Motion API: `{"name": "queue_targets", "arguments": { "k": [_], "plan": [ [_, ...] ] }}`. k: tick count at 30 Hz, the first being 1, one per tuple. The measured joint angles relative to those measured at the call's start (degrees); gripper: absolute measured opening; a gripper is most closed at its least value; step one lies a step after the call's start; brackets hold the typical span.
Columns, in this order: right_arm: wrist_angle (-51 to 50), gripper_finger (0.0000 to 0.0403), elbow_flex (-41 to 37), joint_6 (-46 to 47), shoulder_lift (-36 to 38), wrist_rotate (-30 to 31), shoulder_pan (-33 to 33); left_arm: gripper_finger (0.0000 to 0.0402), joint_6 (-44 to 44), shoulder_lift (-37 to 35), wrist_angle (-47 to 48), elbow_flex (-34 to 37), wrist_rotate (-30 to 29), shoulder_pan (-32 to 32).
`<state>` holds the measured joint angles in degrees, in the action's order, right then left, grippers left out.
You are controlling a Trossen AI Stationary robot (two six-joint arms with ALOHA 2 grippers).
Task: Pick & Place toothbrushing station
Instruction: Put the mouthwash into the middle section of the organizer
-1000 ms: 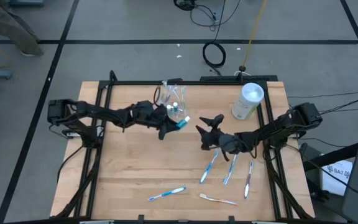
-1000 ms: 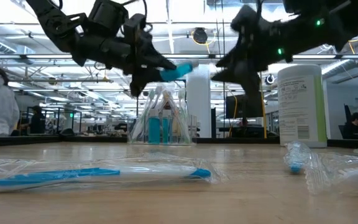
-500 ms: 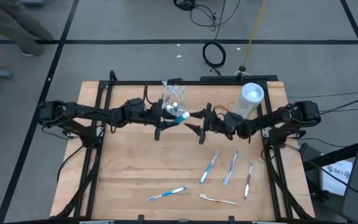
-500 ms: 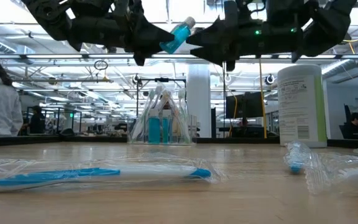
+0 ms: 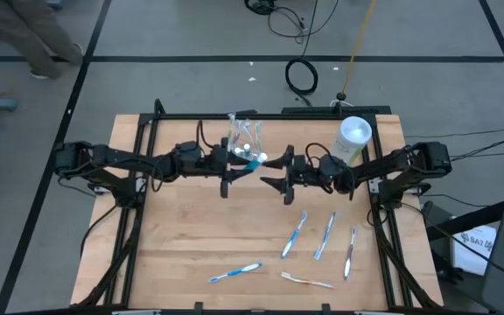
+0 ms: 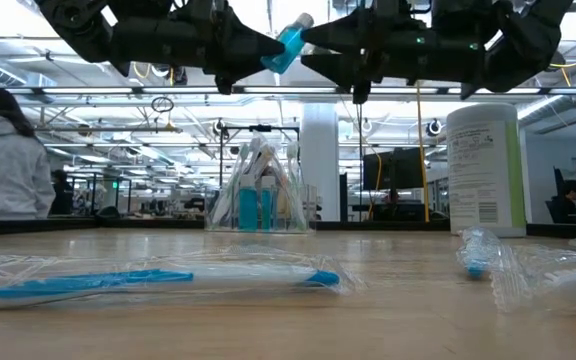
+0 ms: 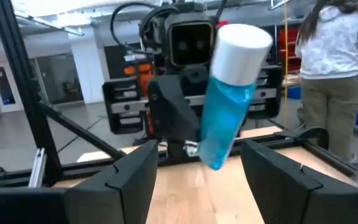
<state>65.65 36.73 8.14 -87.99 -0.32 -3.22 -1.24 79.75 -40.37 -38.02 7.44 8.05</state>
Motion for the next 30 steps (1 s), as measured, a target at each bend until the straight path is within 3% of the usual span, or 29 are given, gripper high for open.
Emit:
{"name": "queue_targets", "arguments": {
  "k": [16,25,30],
  "plan": [
    [-0.6,0.0226,2.8,-1.3,0.0,0.2,0.0,0.012,0.5,0.1,-0.5,0.0,0.0,-1.1],
    [3.9,0.0225,6.5,-1.3,-7.2,0.1,-0.1,0.012,0.3,0.1,-0.5,0.0,0.0,-1.1],
    [4.0,0.0201,7.0,-2.3,-8.3,0.0,-0.5,0.012,-0.3,0.1,0.0,0.0,0.0,-1.1]
  ]
}}
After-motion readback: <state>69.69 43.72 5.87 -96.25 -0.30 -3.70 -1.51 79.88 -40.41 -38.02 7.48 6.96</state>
